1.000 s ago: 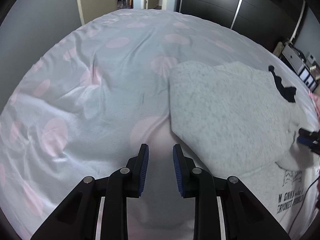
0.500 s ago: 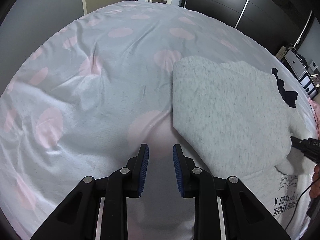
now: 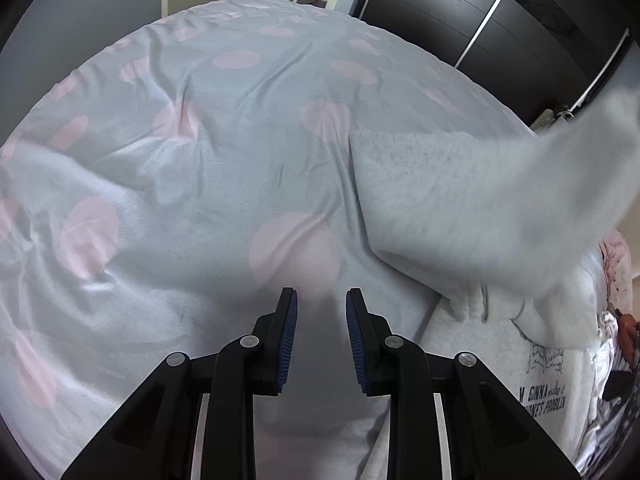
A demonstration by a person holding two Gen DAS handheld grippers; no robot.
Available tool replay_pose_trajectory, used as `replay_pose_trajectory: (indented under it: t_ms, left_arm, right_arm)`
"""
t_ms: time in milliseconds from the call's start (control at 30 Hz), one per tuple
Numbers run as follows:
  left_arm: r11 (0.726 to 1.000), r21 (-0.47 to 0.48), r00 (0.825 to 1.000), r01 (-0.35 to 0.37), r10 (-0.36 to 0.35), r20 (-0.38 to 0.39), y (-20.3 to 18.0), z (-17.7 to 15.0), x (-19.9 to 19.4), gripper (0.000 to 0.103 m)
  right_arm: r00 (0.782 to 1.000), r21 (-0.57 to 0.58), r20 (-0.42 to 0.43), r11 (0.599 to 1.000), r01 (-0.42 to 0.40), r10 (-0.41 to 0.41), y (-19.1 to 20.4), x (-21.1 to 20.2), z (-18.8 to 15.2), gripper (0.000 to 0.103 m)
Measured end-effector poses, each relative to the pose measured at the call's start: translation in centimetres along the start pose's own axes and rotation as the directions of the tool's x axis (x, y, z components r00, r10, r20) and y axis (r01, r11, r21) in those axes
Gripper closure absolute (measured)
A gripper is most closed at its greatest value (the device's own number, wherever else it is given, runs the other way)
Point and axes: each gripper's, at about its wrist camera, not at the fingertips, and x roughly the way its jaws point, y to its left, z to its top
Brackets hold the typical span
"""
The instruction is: Fold clothes
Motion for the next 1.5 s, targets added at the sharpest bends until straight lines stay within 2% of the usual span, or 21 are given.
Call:
replay_pose_trajectory:
  t_ms: [67,167,233,400,533,633,733,800,867,967,1133,1200,1267,1333,1500]
  left_arm:
    - [1.0,0.005,1.0,0.018,-0.018,0.001,-0.1,-0.1,-0.2,0.076]
    - [0.999,0.008,0.999,0.034,-0.034,0.001,-0.3,-0.2,-0.3,0.076]
    - [0.999,0.013,0.999,0.032,-0.032,-0.001,-0.5,-0.1,-0.3,0.076]
    - [1.0,0.0,1.0,0.018,-0.018,-0.011,-0.6,0.2,0.3,0.076]
    - [0.999,0.003,0.999,0.035,-0.035,-0.019,-1.2,0.3,0.6,0.076]
    - [0.997,0.068,0.999,0.037,-0.037,-0.007,-2.9,0.1,0.6,0.076]
    - [0.985,0.17,0.999,0.028,-0.03,0.013,-4.9,-0.3,0.9,0.076]
    - [0.969,0.249,0.999,0.006,-0.015,0.034,-6.5,-0.9,1.0,0.07]
    - [0.95,0.31,0.998,-0.021,0.0,0.066,-7.8,-1.6,1.0,0.048]
    - [0.917,0.395,0.994,-0.051,0.007,0.112,-9.5,-2.4,1.2,0.047]
    - [0.863,0.491,0.992,-0.118,0.074,0.107,-11.6,-4.2,3.5,0.046]
    - [0.836,0.522,0.985,-0.17,0.124,0.122,-11.9,-5.0,4.1,0.046]
    - [0.812,0.542,0.976,-0.217,0.166,0.143,-12.2,-5.6,4.7,0.046]
    - [0.812,0.532,0.97,-0.24,0.18,0.163,-12.2,-5.6,4.9,0.046]
    - [0.84,0.477,0.964,-0.259,0.197,0.176,-12.2,-4.9,5.1,0.046]
  right_arm:
    - [0.998,-0.031,0.055,0.999,0.029,-0.027,1.1,-2.1,2.0,0.101]
    - [0.991,-0.047,0.114,0.996,0.071,-0.065,1.0,-4.9,3.3,0.101]
    - [0.985,-0.032,0.139,0.994,0.105,-0.1,-0.4,-6.4,3.3,0.101]
    - [0.968,0.014,0.162,0.982,0.19,-0.189,-6.4,-8.4,0.2,0.101]
    - [0.974,0.129,0.065,0.97,0.208,-0.218,-14.1,-5.8,-4.8,0.101]
    - [0.975,0.209,-0.035,0.952,0.222,-0.22,-19.0,-2.1,-9.8,0.101]
    - [0.971,0.276,-0.126,0.933,0.231,-0.203,-23.3,1.5,-14.9,0.101]
    - [0.966,0.311,-0.171,0.92,0.239,-0.193,-25.6,3.4,-17.6,0.101]
    - [0.96,0.337,-0.206,0.907,0.254,-0.193,-27.4,5.0,-19.9,0.101]
    - [0.952,0.332,-0.226,0.903,0.273,-0.204,-29.0,6.5,-21.6,0.1]
    - [0.927,0.335,-0.339,0.901,0.276,-0.158,-30.6,8.5,-24.8,0.096]
    - [0.934,0.363,-0.341,0.901,0.238,-0.11,-31.3,8.2,-25.6,0.094]
    - [0.946,0.413,-0.317,0.889,0.197,-0.063,-32.2,7.5,-25.9,0.084]
    - [0.963,0.48,-0.269,0.868,0.127,0.007,-33.2,6.9,-25.7,0.073]
    - [0.972,0.517,-0.227,0.853,0.065,0.063,-34.0,7.5,-24.7,0.069]
